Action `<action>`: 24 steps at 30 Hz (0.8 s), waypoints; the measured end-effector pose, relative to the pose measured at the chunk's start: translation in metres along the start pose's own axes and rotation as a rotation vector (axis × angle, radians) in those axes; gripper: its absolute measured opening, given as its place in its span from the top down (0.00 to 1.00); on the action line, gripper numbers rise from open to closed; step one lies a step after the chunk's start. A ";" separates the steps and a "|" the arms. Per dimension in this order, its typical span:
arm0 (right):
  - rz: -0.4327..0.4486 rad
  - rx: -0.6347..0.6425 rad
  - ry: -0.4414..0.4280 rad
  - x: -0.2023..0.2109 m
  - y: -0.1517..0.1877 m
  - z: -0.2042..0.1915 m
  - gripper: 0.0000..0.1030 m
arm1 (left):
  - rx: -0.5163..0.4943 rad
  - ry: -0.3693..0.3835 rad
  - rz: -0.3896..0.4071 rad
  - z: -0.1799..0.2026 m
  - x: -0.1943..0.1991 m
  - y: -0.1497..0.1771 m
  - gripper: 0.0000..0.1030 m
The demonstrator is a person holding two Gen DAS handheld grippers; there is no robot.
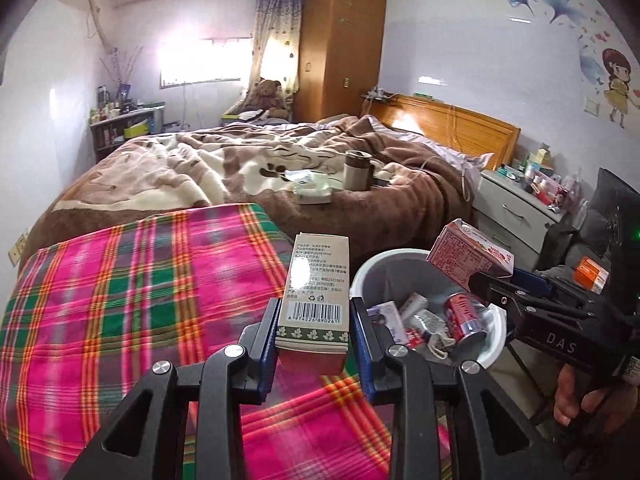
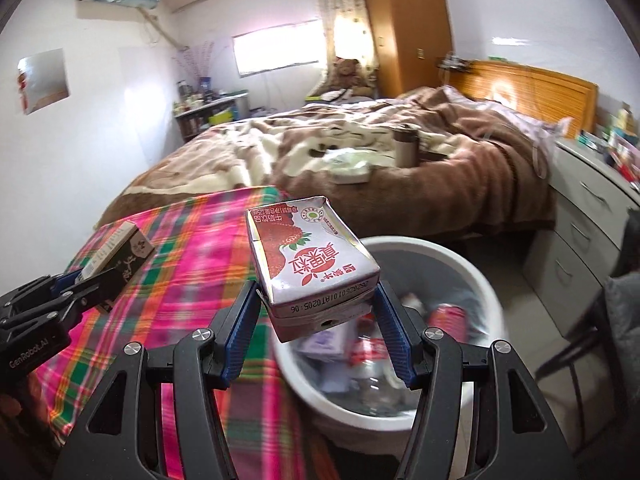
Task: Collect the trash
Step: 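Carry the beige box and juice box in both tools over the bin, then open both tools to drop the two boxes into the bin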
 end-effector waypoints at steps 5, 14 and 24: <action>-0.010 -0.023 0.054 0.000 0.005 0.023 0.42 | -0.019 0.036 -0.018 0.027 -0.013 0.003 0.68; -0.053 -0.055 0.130 -0.002 0.015 0.059 0.42 | -0.041 0.111 -0.070 0.074 -0.048 0.012 0.68; -0.088 -0.041 0.142 -0.016 0.020 0.089 0.42 | -0.098 0.096 -0.081 0.108 -0.069 0.018 0.68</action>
Point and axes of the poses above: each gripper's, at about its wrist camera, not at the fingertips, and x roughly against the way its jaws point, z to its right, y to its underside, the point moved 4 cm from there along -x, roughly the way its jaws point, and after that the axes turned 8 degrees about z, right-handed, at the moved point
